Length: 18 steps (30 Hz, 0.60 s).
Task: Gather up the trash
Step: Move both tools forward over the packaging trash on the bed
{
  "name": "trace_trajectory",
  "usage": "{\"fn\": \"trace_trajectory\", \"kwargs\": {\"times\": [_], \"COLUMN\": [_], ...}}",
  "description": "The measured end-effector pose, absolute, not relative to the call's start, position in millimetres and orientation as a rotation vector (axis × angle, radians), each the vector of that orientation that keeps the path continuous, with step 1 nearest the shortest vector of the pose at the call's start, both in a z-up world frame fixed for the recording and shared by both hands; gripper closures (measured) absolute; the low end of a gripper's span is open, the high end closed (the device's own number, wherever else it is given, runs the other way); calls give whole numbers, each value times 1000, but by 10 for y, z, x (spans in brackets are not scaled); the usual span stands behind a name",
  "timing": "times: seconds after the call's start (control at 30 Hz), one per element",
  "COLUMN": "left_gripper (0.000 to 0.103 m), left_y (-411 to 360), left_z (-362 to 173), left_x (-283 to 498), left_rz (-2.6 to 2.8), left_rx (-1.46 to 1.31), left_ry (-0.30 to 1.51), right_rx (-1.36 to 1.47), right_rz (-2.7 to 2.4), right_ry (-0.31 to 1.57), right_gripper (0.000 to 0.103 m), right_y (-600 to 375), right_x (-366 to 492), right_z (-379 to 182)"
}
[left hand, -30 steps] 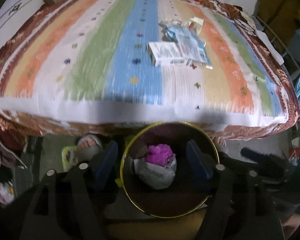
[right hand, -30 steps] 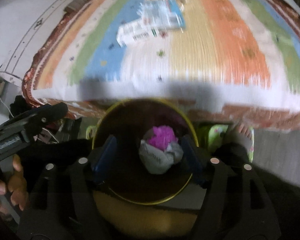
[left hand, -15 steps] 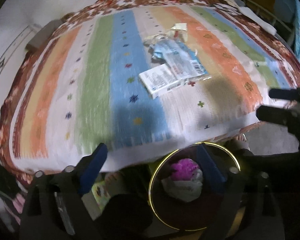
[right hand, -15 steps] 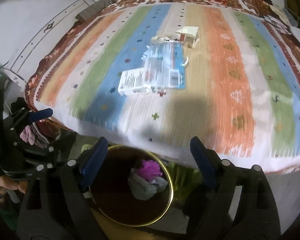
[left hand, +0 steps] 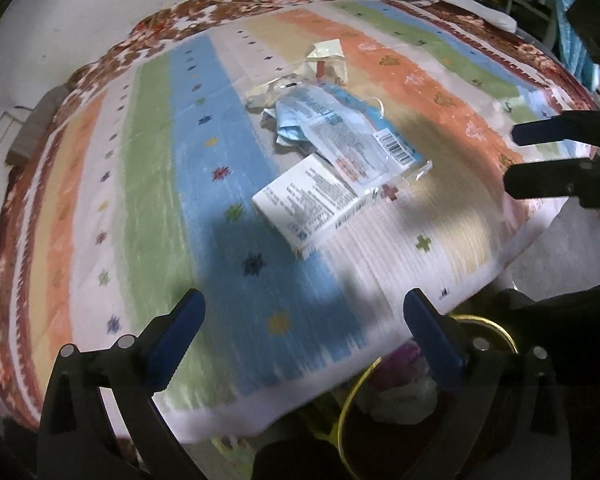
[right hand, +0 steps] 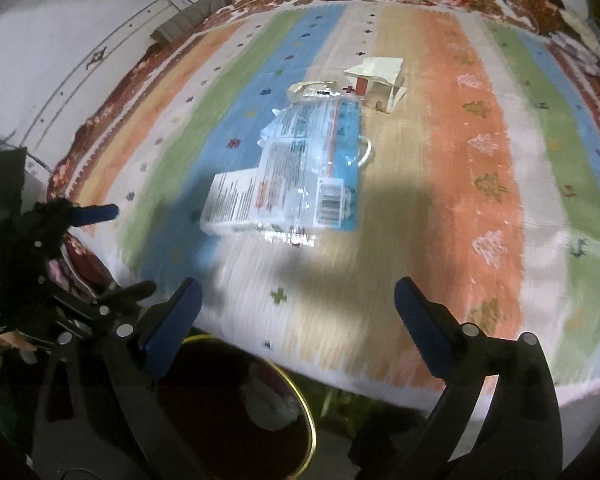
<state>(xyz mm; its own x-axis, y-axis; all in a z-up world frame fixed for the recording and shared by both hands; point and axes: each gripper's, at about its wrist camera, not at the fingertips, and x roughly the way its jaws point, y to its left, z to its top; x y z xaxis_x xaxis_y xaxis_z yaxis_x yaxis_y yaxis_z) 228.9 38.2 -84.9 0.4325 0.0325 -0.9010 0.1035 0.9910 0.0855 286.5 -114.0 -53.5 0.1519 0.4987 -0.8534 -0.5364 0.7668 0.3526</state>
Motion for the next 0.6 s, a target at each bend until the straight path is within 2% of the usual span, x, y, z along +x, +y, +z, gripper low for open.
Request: {"fn": "trace_trajectory", "kwargs": {"times": [0.6], "left_gripper": [6], "left_y": [552], "left_z": [-1249], "left_x": [2892], "left_rz": [-256], "left_rx": [182], "left_ry": [1157], "right_rx": [222], "right_rz": [817], "right_ry": [1338], "right_gripper": [9], "right_y": [-1114], "right_x": [3591], "right_z": [-1216]}}
